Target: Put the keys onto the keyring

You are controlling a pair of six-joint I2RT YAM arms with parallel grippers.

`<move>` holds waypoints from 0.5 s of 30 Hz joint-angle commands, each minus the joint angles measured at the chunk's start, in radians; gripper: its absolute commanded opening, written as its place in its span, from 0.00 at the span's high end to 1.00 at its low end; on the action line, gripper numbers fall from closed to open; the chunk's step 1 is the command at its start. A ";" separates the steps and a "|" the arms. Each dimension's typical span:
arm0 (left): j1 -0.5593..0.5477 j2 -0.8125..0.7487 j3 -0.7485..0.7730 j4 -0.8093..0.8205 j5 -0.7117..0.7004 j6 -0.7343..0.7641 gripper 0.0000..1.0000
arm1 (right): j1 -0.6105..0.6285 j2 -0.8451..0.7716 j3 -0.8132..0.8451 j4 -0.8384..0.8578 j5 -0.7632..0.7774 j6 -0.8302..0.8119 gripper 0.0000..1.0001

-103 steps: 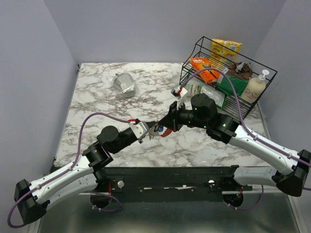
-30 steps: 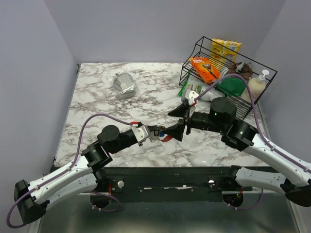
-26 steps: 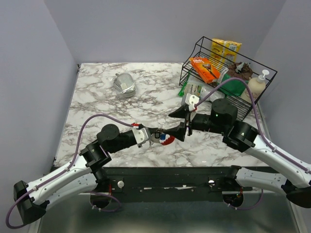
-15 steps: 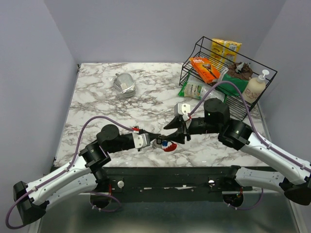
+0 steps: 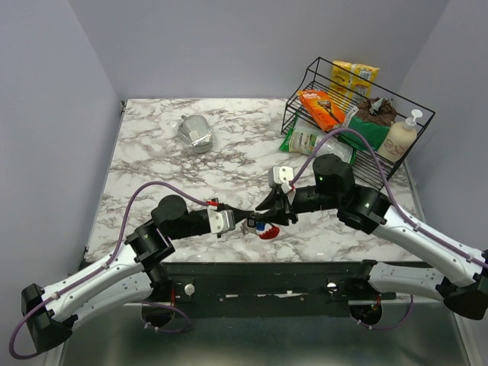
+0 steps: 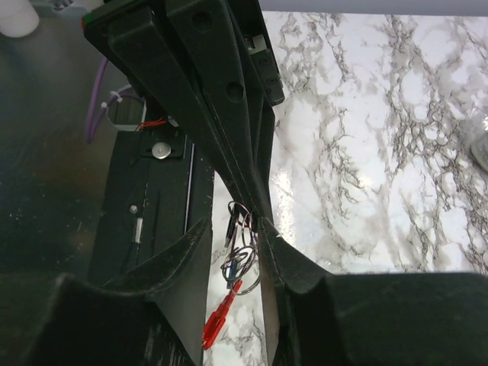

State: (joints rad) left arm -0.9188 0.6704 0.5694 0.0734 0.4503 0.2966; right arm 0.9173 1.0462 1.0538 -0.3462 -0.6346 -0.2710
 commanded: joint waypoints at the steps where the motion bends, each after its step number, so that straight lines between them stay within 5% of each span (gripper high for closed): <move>1: -0.006 -0.009 0.006 0.077 0.031 -0.019 1.00 | 0.006 0.028 0.002 -0.019 -0.013 -0.013 0.64; 7: -0.006 -0.006 0.003 0.081 0.031 -0.022 1.00 | 0.008 0.023 -0.009 -0.020 0.024 -0.020 0.75; 15: -0.006 -0.003 -0.003 0.085 0.027 -0.022 1.00 | 0.006 -0.005 -0.015 -0.020 0.059 -0.020 0.76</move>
State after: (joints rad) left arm -0.9188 0.6716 0.5686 0.1024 0.4606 0.2825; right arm 0.9173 1.0641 1.0500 -0.3477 -0.6102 -0.2817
